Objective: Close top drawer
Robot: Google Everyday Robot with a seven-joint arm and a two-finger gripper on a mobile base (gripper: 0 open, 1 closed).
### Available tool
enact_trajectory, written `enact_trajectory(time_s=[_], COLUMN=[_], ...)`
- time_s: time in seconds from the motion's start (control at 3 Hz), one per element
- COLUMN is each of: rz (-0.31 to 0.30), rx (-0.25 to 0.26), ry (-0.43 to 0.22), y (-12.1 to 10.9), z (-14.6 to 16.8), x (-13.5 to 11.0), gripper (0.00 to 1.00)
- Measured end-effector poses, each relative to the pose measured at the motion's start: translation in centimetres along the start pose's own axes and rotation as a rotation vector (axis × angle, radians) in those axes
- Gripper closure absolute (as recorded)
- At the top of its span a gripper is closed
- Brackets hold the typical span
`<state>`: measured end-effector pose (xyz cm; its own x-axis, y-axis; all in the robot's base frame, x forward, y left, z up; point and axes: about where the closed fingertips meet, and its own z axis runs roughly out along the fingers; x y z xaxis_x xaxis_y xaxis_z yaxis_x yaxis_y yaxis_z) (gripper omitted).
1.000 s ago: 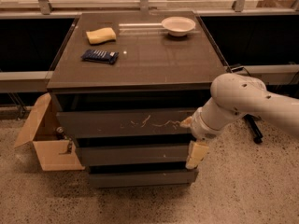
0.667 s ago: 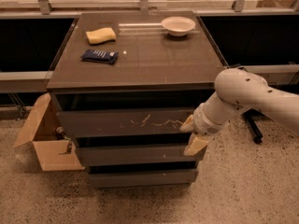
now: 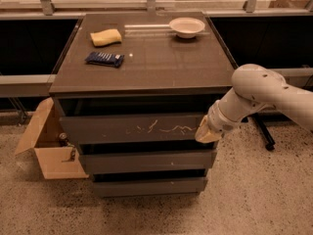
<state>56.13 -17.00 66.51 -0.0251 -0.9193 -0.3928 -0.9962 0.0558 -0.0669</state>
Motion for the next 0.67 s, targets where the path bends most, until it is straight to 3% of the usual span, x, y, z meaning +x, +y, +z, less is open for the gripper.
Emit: enact_trajectory(time_s=[0.33,0.67], rz=[0.018,0.003], rx=[0.025,0.003], ry=[-0.007,-0.029], y=[-0.7,2.6], z=[-1.0,-2.6], x=[1.2,1.9], gripper=[0.45,0.14])
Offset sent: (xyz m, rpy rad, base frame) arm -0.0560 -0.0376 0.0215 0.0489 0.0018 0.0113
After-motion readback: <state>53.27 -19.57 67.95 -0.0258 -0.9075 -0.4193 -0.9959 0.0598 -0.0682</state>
